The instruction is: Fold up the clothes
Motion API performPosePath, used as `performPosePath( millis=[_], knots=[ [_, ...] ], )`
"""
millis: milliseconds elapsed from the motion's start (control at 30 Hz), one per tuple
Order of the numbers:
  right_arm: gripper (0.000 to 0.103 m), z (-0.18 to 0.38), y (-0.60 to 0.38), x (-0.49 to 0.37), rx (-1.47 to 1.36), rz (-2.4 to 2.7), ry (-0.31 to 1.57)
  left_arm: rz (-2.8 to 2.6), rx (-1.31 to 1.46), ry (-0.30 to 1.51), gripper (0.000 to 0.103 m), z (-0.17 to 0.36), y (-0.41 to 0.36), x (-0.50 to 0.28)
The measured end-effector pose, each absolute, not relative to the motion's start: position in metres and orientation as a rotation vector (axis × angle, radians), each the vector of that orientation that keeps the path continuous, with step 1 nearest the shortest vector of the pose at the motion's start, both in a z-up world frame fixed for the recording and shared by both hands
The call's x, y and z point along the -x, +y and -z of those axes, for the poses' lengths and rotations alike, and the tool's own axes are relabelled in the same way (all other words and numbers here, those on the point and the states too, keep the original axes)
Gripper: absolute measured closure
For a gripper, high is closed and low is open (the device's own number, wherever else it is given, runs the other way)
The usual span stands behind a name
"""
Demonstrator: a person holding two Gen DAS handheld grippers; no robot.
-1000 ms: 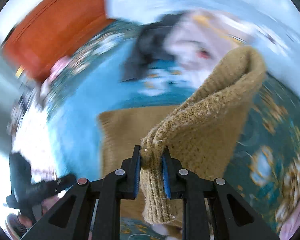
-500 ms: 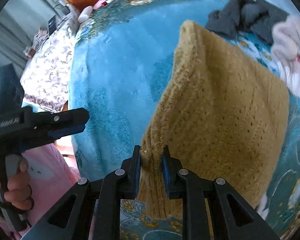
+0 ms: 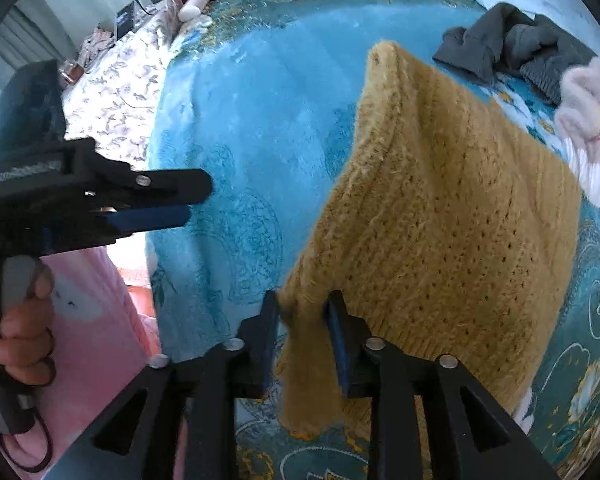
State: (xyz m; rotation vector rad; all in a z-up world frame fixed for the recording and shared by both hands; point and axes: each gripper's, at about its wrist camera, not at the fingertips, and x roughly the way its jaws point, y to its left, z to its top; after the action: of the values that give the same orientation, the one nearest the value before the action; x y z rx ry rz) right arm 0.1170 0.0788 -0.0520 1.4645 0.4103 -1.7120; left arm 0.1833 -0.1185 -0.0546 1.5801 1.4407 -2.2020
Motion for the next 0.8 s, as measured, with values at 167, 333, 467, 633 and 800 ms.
performPosePath(
  millis=[167, 333, 467, 633, 800],
  knots=[
    [0.052, 0.029, 0.134, -0.090, -1.447, 1.838, 0.177, 2.254, -1.596, 1.427, 0.045, 0.051, -0.111, -0.178],
    [0.050, 0.053, 0.231, -0.058, -1.636, 2.087, -0.075, 2.303, -1.734, 1.313, 0.044, 0.053, -0.081, -0.158],
    [0.049, 0.084, 0.283, -0.060, -1.757, 2.161, -0.294, 2.317, -1.815, 1.199, 0.044, 0.057, -0.054, -0.140],
    [0.049, 0.109, 0.307, -0.075, -1.793, 2.048, -0.583, 2.214, -1.983, 1.023, 0.046, 0.080, -0.029, -0.131],
    [0.044, 0.126, 0.322, -0.085, -1.827, 1.932, -0.729, 2.055, -2.027, 1.155, 0.044, 0.103, -0.041, -0.140]
  ],
)
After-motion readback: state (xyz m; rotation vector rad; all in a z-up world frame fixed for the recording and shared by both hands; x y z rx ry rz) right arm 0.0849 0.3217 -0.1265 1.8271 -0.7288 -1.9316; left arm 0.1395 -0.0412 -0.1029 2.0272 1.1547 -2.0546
